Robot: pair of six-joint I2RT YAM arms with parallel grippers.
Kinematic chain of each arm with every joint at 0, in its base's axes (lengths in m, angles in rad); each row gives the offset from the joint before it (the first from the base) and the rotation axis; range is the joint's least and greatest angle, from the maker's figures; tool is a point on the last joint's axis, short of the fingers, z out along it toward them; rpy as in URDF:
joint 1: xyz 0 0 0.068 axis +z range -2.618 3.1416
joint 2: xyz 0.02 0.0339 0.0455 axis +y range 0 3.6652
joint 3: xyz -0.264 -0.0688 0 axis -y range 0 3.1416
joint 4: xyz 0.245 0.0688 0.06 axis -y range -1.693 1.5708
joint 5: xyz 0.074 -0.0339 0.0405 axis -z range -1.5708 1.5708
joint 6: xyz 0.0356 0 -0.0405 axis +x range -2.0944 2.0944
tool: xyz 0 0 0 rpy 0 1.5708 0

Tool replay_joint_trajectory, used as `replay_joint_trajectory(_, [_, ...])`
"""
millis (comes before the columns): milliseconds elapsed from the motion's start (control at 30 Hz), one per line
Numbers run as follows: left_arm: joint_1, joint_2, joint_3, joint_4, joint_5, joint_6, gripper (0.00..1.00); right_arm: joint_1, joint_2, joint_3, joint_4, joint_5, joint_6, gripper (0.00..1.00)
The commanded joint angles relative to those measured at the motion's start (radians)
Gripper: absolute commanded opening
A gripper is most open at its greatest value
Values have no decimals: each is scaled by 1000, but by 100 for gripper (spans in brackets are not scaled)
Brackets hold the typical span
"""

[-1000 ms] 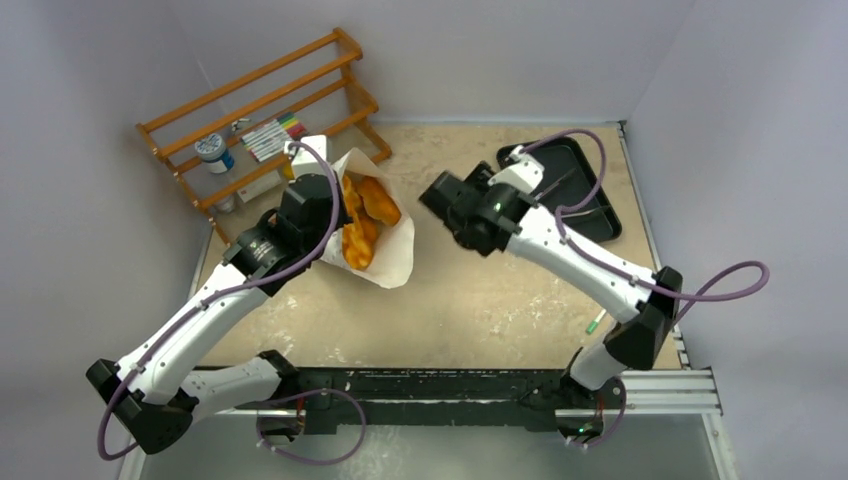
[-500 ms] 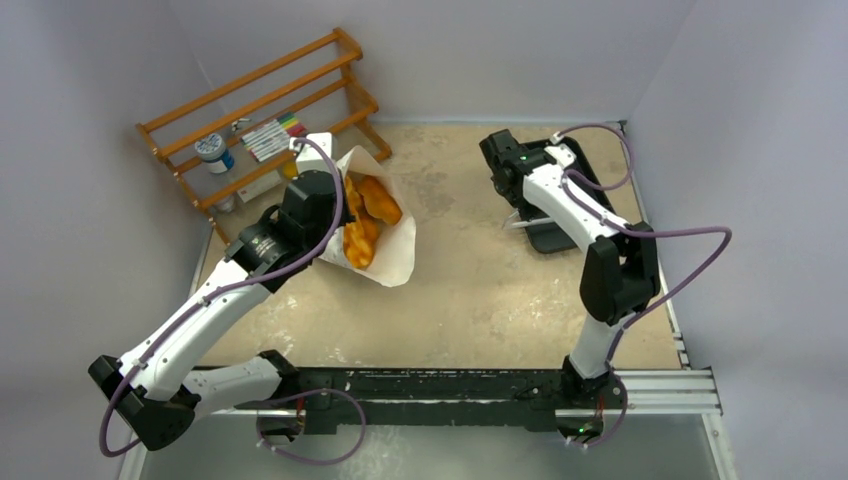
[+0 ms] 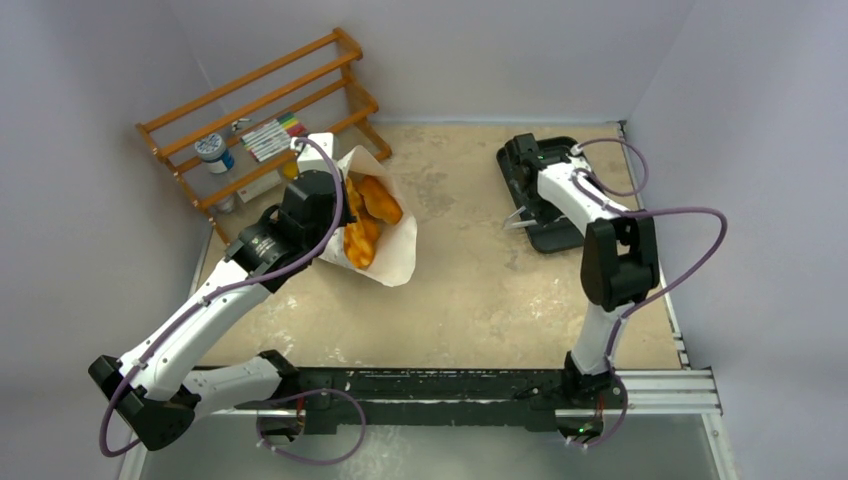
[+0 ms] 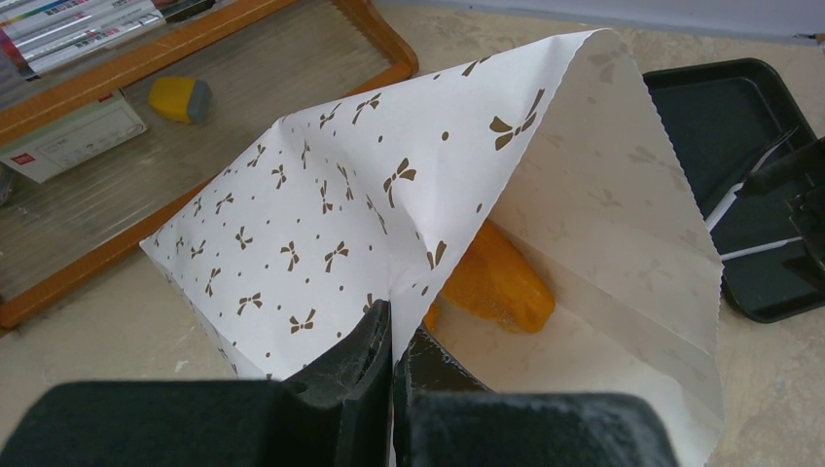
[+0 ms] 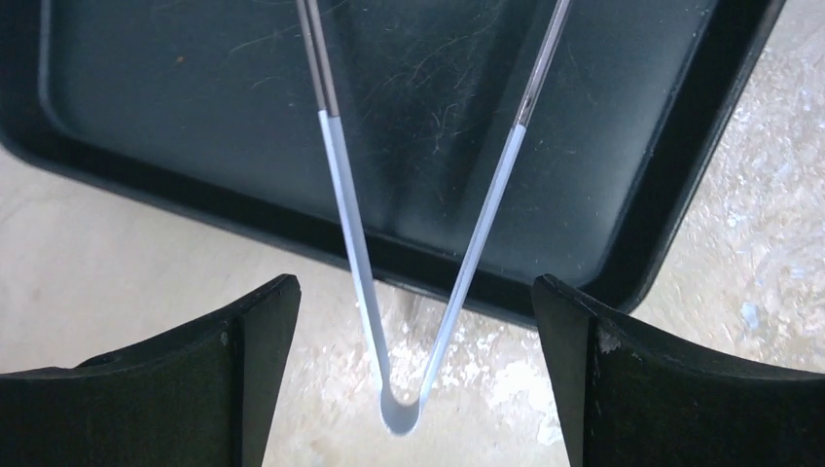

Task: Take the fake bread out of the paper bag

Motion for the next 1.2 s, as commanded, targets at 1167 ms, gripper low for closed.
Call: replay_joint_trajectory(1167, [0, 23, 50, 77, 11, 35, 0, -93, 98, -93, 206, 52, -158, 58])
